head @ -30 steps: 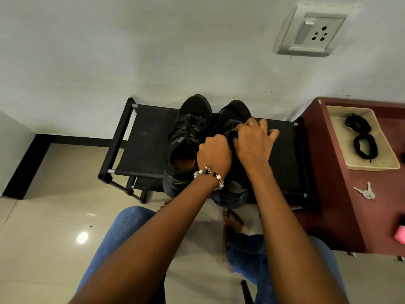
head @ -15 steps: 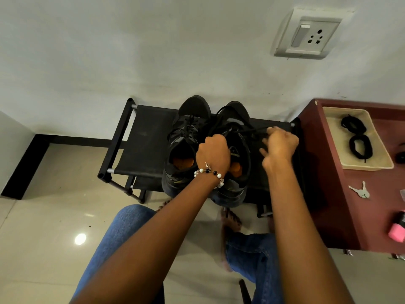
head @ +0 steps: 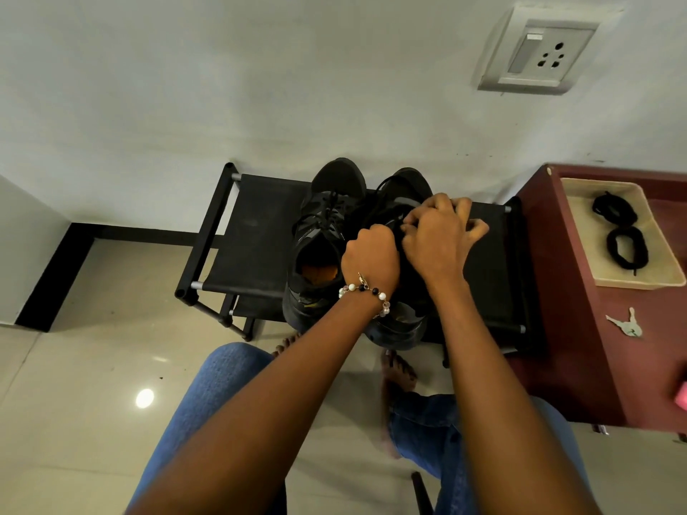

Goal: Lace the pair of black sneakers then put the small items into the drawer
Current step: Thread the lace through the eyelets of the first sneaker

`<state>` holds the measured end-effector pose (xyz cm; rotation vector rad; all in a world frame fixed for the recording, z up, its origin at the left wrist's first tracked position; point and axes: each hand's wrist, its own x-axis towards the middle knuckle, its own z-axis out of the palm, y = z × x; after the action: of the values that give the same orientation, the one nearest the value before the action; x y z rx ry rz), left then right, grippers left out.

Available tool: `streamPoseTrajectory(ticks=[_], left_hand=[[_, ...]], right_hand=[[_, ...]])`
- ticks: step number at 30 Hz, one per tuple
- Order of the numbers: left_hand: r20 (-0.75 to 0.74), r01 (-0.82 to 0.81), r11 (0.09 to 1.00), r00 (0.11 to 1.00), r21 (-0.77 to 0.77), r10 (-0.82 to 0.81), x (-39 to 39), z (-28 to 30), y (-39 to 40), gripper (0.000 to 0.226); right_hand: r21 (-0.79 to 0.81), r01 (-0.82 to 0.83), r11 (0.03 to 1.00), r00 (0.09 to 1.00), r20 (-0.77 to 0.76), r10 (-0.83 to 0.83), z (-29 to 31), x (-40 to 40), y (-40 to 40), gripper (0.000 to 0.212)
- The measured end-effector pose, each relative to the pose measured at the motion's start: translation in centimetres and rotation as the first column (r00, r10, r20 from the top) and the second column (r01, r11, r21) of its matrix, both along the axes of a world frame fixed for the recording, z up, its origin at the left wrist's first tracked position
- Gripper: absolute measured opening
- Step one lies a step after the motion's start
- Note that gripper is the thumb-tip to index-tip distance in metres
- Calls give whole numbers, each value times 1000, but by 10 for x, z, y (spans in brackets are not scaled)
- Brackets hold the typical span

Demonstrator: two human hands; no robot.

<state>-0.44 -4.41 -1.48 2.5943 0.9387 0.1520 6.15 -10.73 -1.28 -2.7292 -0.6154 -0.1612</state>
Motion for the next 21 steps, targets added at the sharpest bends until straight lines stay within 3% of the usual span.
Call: streamPoseTrajectory(ticks=[3,4,6,8,9,10,11,12,13,14,15,16,18,21], left_hand=[[-4,-14,1000,1000,4,14,0,1,-1,21],[-3,-16,1000,1000,4,16,0,1,-2,21],[2,-18,1000,1000,7,18,0,0,-1,20],[6,-17,1000,1000,10,17,0,0,-1,19],[5,-15,1000,1000,10,15,0,0,-1,19],[4,-12,1000,1000,9,12,0,0,-1,19],[4,-10,1000,1000,10,10,0,-1,-1,19],[6,-7,1000,1000,11,7,0,-1,-2,19],[8,-6,1000,1000,14,6,0,-1,-2,19],[10,-7,1000,1000,16,6,0,-1,-1,19],[11,-7,1000,1000,17,7,0,-1,-1,19],[12,-8,1000,1000,13,8,0,-1,-1,20],[14,-12,1000,1000,2,12,0,0,-1,20],[7,-15,1000,1000,2,14,-1,1,-1,22]], right_hand=[[316,91,945,965,-261,-5,9,8,-7,9],[514,183,838,928,-372,25,16,12,-11,11],[821,410,398,817,-525,240,35,17,-24,19],[816,576,-45,725,-485,489,49,21,-40,20],[769,616,-173,713,-449,539,52,23,-46,17],[751,624,-216,722,-447,528,54,23,-50,15],[779,604,-167,747,-481,458,51,24,-51,14],[832,555,-8,787,-522,328,49,23,-49,12],[838,482,256,839,-525,141,46,22,-47,9],[728,402,555,891,-452,-51,40,21,-44,11],[520,329,788,932,-314,-181,36,18,-40,18],[320,256,912,962,-172,-210,33,15,-36,25],[125,93,988,995,-50,-88,34,8,-25,27],[-29,-56,998,996,-68,54,18,3,-9,22]])
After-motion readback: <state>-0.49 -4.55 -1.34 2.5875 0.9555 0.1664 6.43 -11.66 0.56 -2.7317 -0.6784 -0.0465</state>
